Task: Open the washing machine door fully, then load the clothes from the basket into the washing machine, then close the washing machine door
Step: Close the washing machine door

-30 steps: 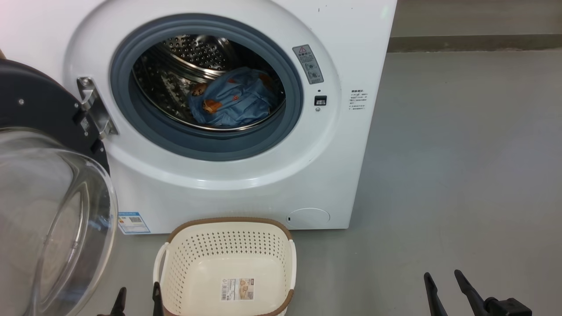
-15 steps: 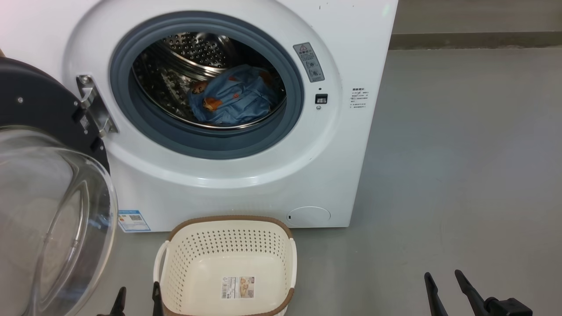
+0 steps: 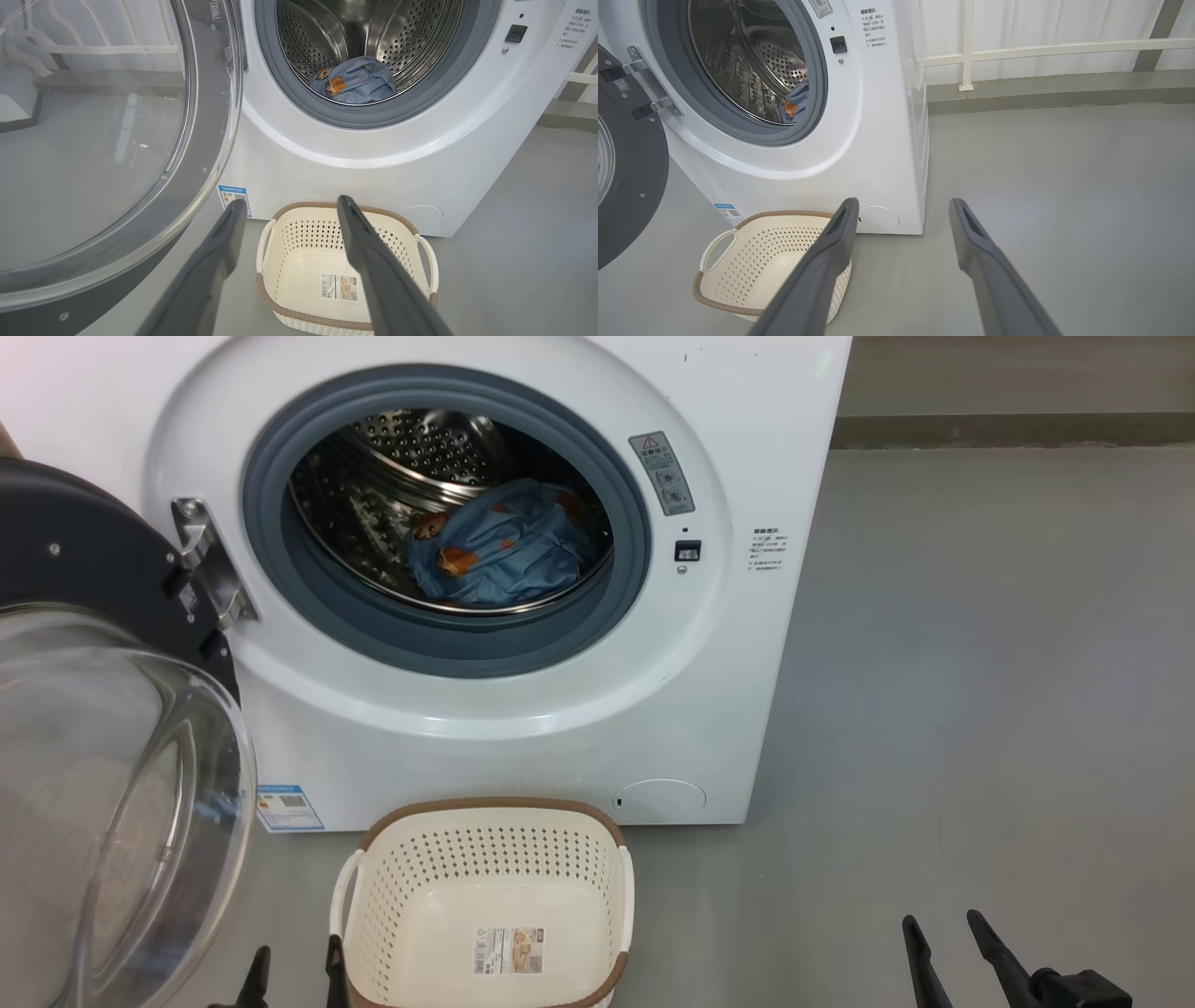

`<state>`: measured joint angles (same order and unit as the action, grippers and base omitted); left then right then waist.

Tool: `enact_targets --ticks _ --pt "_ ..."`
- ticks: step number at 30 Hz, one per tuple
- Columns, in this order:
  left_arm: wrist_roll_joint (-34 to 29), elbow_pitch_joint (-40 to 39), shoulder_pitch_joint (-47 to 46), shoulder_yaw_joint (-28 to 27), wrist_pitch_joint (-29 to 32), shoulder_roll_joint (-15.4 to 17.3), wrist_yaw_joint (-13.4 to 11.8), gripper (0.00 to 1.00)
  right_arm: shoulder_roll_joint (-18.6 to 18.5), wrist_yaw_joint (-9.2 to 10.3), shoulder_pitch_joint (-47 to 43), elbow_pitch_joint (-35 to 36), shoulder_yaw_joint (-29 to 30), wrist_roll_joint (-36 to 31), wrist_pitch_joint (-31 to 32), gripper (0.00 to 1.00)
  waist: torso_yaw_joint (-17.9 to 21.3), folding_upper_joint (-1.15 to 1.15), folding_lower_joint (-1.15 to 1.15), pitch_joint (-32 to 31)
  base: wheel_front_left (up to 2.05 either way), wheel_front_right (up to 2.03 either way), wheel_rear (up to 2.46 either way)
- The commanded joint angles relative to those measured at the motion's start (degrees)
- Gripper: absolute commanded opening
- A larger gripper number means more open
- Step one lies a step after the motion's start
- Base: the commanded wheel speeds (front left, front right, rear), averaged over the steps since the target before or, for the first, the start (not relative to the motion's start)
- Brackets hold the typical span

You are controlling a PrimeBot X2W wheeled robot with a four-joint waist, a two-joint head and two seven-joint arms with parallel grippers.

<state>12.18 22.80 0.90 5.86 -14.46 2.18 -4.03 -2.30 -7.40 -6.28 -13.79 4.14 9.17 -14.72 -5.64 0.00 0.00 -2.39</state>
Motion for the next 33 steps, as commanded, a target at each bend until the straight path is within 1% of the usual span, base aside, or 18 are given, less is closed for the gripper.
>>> enact_targets --ticks 1,8,16,23,33 --pt "-0.12 -1.51 -1.13 -1.52 -0.54 0.7 -0.52 1.0 -0.66 -0.09 0.9 1.13 -1.6 -0.45 -0.28 1.0 -0.01 0.0 0.0 -0.03 0.0 0.0 0.0" --pt "-0.5 -1.86 -1.1 -1.07 -0.54 0.7 -0.27 1.0 -0.73 -0.09 0.91 1.3 -1.63 -0.59 -0.28 1.0 -0.29 0.0 0.0 -0.27 0.0 0.0 0.0" --pt "-1.22 -3.73 -0.38 0.08 -0.54 0.7 -0.91 1.0 -1.32 -0.09 1.32 2.37 -2.42 -0.63 -0.28 1.0 -1.7 0.0 0.0 -0.74 0.0 0.0 0.0" --pt "-3.14 -5.14 0.39 1.14 -0.54 0.78 -2.12 1.0 -1.74 -0.09 1.35 2.82 -3.01 -0.46 -0.28 1.0 -4.59 0.0 0.0 -1.03 0.0 0.0 0.0" --pt "-4.68 -7.45 0.93 0.84 -0.54 0.87 -2.09 1.0 -1.44 -0.09 1.2 2.46 -3.15 -0.24 -0.28 1.0 -9.91 0.0 0.0 -0.98 0.0 0.0 0.0"
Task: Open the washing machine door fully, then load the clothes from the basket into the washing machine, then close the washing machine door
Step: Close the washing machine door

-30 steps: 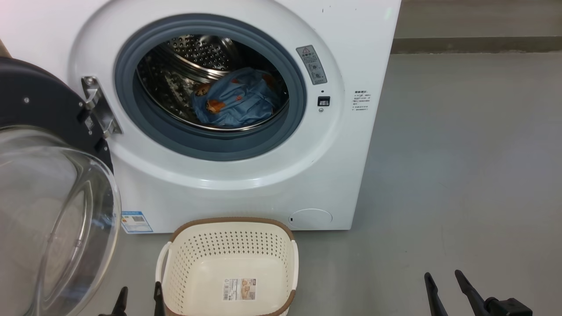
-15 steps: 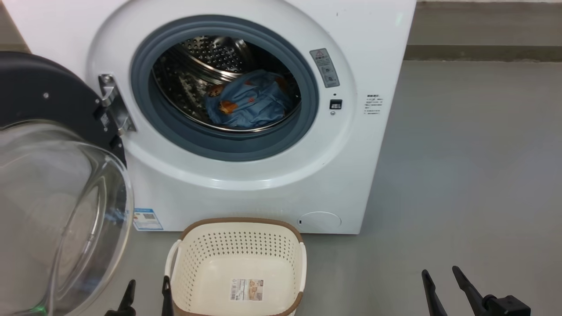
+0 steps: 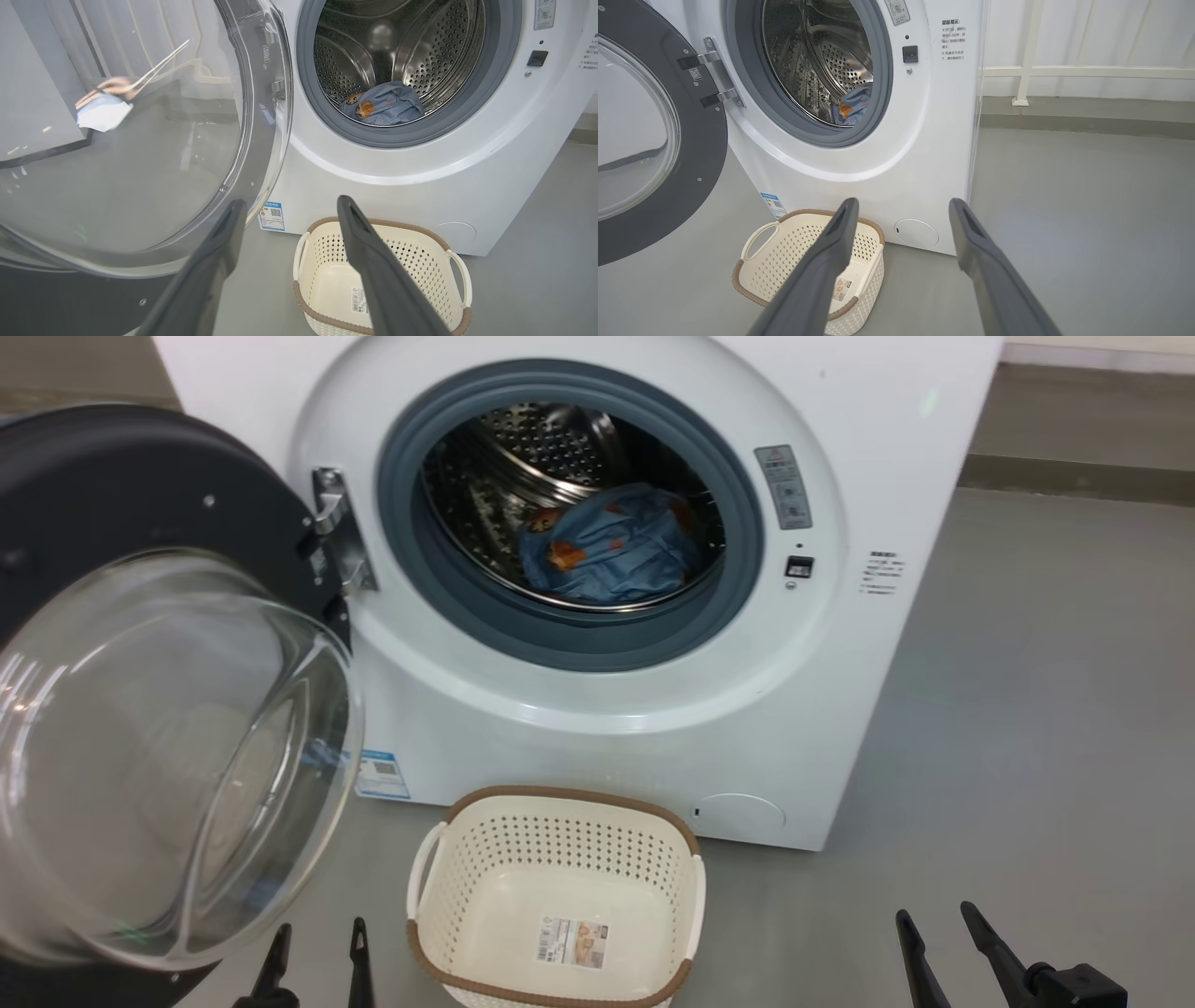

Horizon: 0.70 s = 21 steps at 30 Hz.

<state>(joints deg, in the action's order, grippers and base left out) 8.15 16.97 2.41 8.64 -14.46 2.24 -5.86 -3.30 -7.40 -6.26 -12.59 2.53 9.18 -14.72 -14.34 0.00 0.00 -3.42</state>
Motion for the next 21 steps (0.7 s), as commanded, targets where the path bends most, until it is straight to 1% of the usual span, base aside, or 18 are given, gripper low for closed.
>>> enact_targets --ticks 1,8,21 --pt "-0.68 -1.78 -0.56 -2.03 -0.54 0.82 -0.24 1.0 -0.41 -0.09 1.19 1.22 -1.56 -0.23 -0.28 1.0 -1.64 0.0 0.0 0.08 0.0 0.0 0.0" --pt "-1.13 -2.35 -0.21 -2.23 -0.54 0.81 -0.24 1.0 -0.28 -0.09 1.29 1.21 -1.66 -0.31 -0.28 1.0 -4.02 0.0 0.0 0.27 0.0 0.0 0.0" --pt "-0.64 -2.87 0.36 -3.28 -0.54 0.73 -1.93 1.0 -0.63 -0.09 0.97 1.12 -1.64 -0.44 -0.28 1.0 -9.45 0.0 0.0 0.17 0.0 0.0 0.0"
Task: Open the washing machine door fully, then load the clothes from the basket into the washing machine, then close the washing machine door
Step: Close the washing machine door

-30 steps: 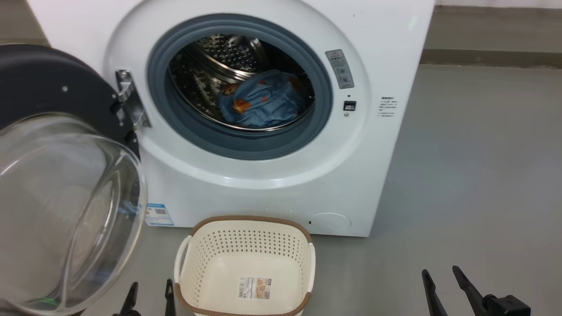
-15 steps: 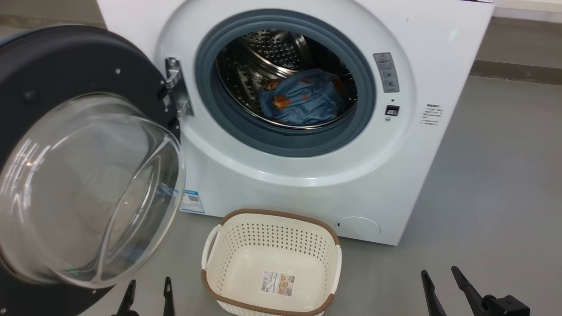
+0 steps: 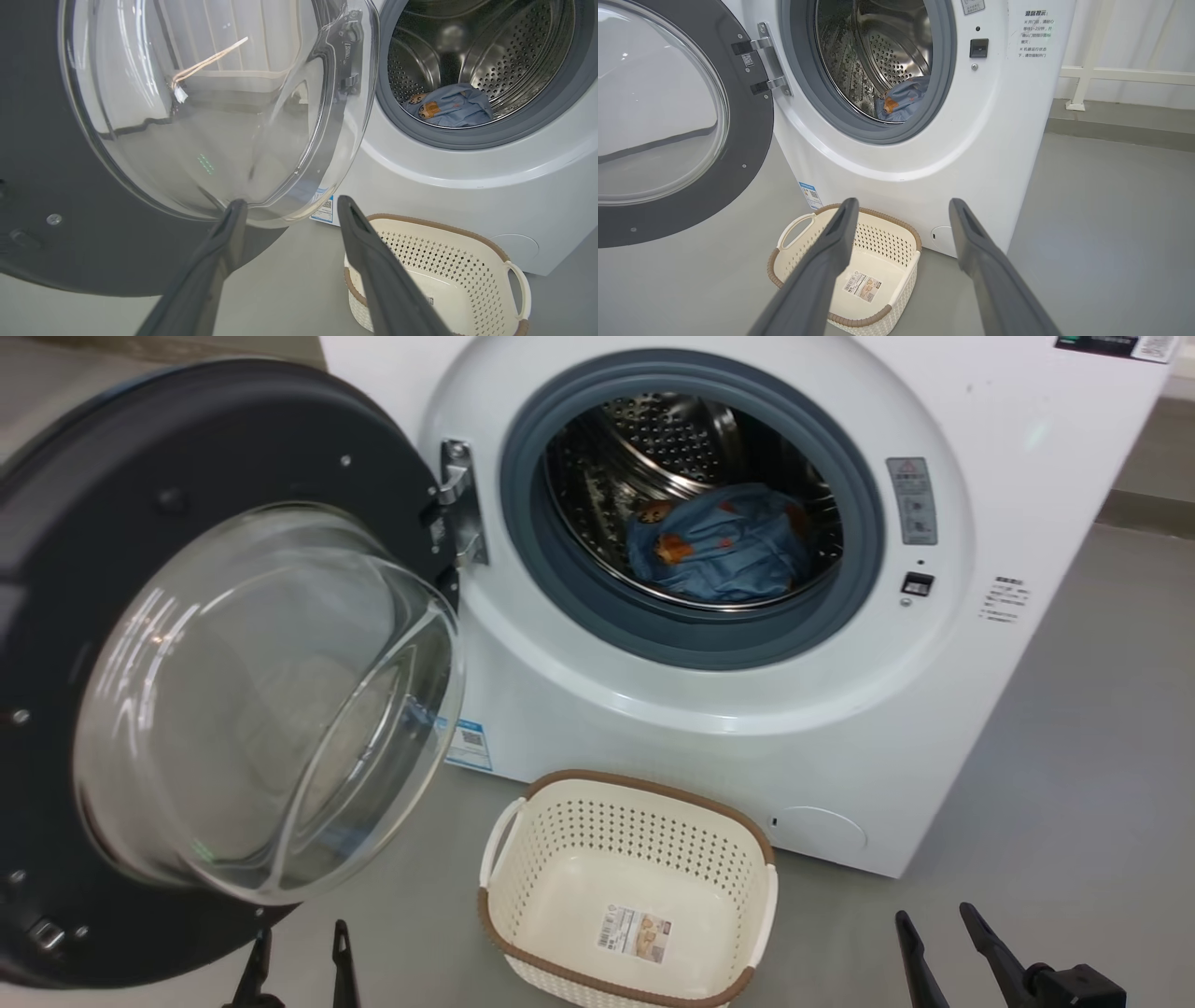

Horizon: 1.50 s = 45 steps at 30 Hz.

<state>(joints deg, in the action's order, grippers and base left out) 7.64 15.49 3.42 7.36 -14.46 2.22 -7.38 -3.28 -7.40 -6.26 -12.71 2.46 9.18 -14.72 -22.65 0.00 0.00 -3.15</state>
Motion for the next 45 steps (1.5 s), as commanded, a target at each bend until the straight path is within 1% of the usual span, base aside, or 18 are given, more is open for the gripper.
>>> enact_targets --ticks 1,8,18,27,29,30,31,32,40,42,45 --pt "-0.08 -1.32 -0.62 -2.05 -0.54 0.74 -0.51 1.0 -0.71 -0.09 0.98 1.22 -1.57 -0.41 -0.28 1.0 -1.57 0.0 0.0 -0.11 0.0 0.0 0.0" --pt "0.84 -1.63 -0.27 -2.57 -0.54 0.7 -1.24 1.0 -0.72 -0.09 1.09 1.08 -2.17 -0.35 -0.28 1.0 -4.38 0.0 0.0 -0.07 0.0 0.0 0.0" --pt "2.1 -3.98 0.78 -4.32 -0.54 0.67 -2.73 1.0 -1.8 -0.09 4.08 -0.3 -4.78 -0.16 -0.28 1.0 -5.79 0.0 0.0 1.67 0.0 0.0 0.0" --pt "3.31 -5.27 1.15 -4.8 -0.54 0.66 -3.87 1.0 -2.44 -0.09 5.93 -1.32 -6.21 0.22 -0.28 1.0 -6.41 0.0 0.0 2.55 0.0 0.0 0.0" --pt "3.63 -5.54 1.21 -4.78 -0.54 0.66 -4.16 0.49 -2.6 -0.09 6.38 -1.55 -6.46 0.33 -0.28 1.0 -6.48 0.0 0.0 2.66 0.0 0.0 0.0" --pt "3.63 -5.54 1.21 -4.78 -0.54 0.66 -4.16 0.49 -2.6 -0.09 6.38 -1.55 -6.46 0.33 -0.28 1.0 -6.48 0.0 0.0 2.66 0.0 0.0 0.0" --pt "3.74 -5.74 1.21 -4.8 -0.54 0.66 -4.25 0.22 -2.62 -0.09 6.48 -1.59 -6.5 0.35 -0.28 1.0 -6.5 0.0 0.0 2.69 0.0 0.0 0.0" --pt "3.82 -5.93 1.22 -4.82 -0.54 0.66 -4.31 0.0 -2.62 -0.09 6.56 -1.63 -6.53 0.36 -0.28 1.0 -6.51 0.0 0.0 2.7 0.0 0.0 0.0" --pt "6.03 -6.72 1.38 -5.52 -0.54 0.66 -4.62 0.0 -2.47 -0.09 6.52 -1.66 -6.69 0.48 -0.28 1.0 -6.47 0.0 0.0 2.65 0.0 0.0 0.0" --pt "8.26 -7.42 1.39 -6.02 -0.54 0.66 -4.85 0.0 -2.45 -0.09 6.44 -1.65 -6.65 0.51 -0.28 1.0 -6.49 0.0 0.0 2.65 0.0 0.0 0.0" --pt "13.83 -8.89 1.51 -7.77 -0.54 0.66 -5.37 0.0 -2.45 -0.09 6.35 -1.61 -6.54 0.47 -0.28 1.0 -6.53 0.0 0.0 2.67 0.0 0.0 0.0"
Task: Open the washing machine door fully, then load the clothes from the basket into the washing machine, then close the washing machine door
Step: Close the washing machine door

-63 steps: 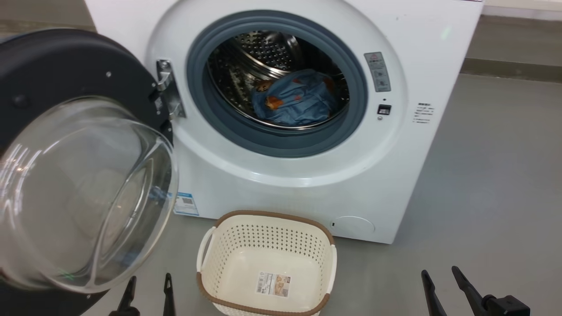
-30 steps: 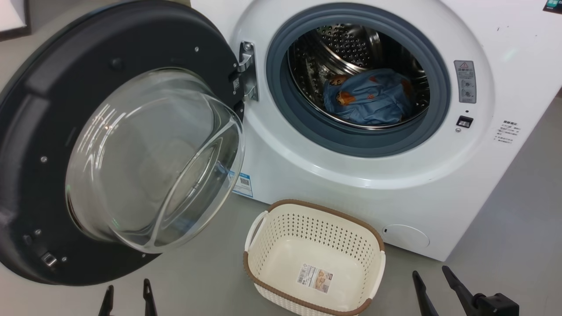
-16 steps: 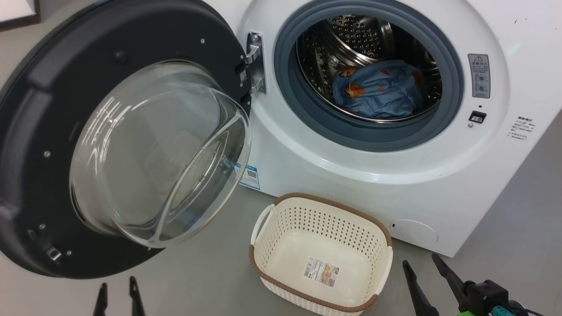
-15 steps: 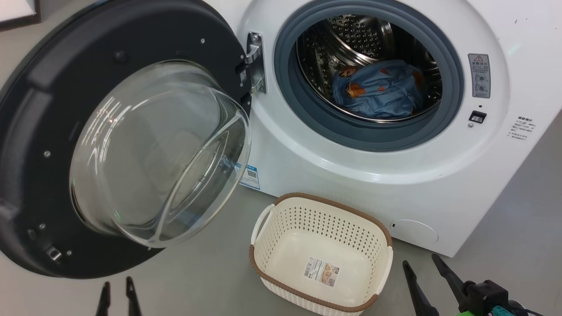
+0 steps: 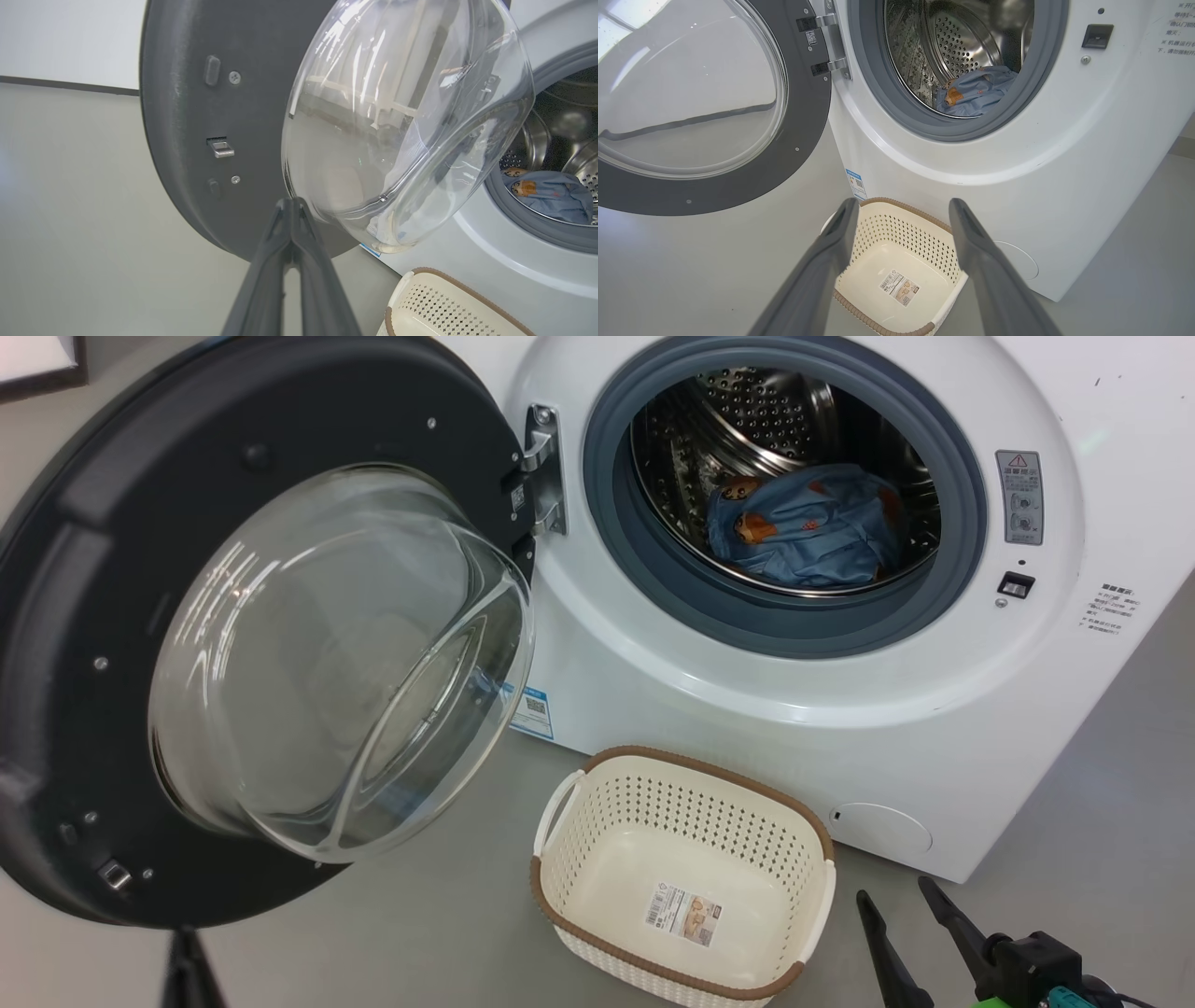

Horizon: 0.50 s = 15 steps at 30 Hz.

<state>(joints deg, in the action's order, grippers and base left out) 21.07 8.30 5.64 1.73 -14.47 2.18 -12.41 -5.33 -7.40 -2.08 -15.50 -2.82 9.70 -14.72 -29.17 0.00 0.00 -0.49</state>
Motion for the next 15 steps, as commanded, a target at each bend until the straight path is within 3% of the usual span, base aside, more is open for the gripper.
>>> enact_targets --ticks 1,4,9,15 --pt "2.77 -2.28 -0.68 -3.07 -0.52 0.7 -0.38 0.0 -0.4 -0.09 2.13 1.21 -1.2 -0.06 -0.28 1.0 -0.03 0.0 0.0 0.01 0.0 0.0 0.0" --pt "11.08 -4.07 -0.56 -6.85 -0.52 0.7 -0.23 0.0 -0.42 -0.09 1.91 1.29 -1.09 -0.1 -0.28 1.0 -0.08 0.0 0.0 0.02 0.0 0.0 0.0" --pt "19.36 -5.89 -0.85 -15.64 -0.52 0.7 1.11 0.0 -0.22 -0.09 1.41 1.42 -1.02 -0.18 -0.28 1.0 -0.03 0.0 0.0 -0.06 0.0 0.0 0.0" --pt "25.71 -4.67 -3.4 -24.53 -0.51 1.35 5.6 0.0 0.13 -0.09 0.66 1.48 -0.84 -0.17 -0.28 1.0 0.13 0.0 0.0 -0.18 0.0 0.0 0.0"
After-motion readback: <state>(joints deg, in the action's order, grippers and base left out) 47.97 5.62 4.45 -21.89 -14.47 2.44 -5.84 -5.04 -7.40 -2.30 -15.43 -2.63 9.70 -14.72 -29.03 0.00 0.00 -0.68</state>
